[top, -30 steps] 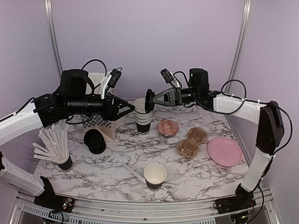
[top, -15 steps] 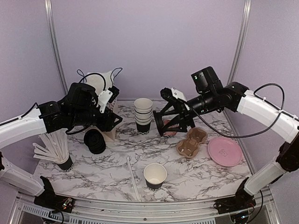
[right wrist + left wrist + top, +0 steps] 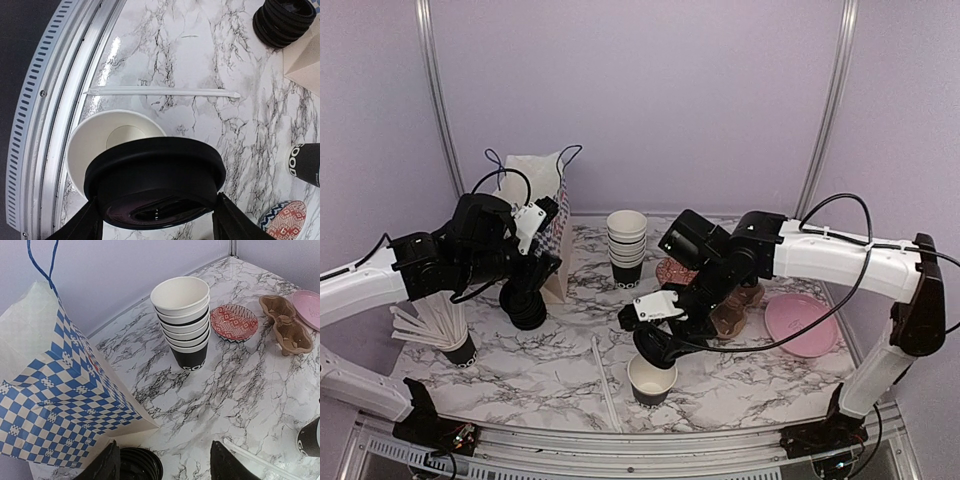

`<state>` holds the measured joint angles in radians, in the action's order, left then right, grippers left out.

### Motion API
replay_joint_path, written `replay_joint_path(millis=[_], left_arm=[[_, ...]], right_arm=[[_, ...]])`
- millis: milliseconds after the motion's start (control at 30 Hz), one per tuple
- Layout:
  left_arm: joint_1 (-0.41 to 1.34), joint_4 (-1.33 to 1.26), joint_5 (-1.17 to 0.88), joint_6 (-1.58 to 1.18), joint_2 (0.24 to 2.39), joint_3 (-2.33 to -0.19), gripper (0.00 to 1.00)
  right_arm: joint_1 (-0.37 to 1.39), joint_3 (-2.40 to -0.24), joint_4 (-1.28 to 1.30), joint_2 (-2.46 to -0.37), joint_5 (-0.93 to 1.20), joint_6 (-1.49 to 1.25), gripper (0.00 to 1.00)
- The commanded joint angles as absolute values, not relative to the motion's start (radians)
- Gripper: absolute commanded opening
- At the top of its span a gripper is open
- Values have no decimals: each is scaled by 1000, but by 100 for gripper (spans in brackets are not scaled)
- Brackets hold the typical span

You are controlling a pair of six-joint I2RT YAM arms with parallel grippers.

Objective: Pack the takeout coffee

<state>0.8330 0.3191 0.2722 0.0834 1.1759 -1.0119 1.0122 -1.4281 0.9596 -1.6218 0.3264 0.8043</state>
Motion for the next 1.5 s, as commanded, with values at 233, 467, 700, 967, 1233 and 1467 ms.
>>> replay_joint_path(millis=[233, 467, 700, 967, 1233, 1467], left_arm=[[828, 305, 285, 109, 1134, -999, 62], [830, 307, 293, 112, 1135, -1000, 62], [827, 311, 306, 116, 1146, -1000, 62], [823, 314, 314, 119, 1148, -999, 63], [822, 314, 312, 118, 1150, -997, 63], [819, 318, 309, 119, 1155, -999, 63]], right_arm=[[1071, -1539, 1070, -1661, 197, 819, 63], [1077, -1576, 1096, -1653, 196, 818, 63], [1103, -1568, 1104, -1657, 160, 816, 63], [1135, -1573, 1112, -1674, 138, 815, 63], [1145, -1572, 1118, -1691, 139, 811, 63], [1155, -1574, 1127, -1697, 146, 810, 64]])
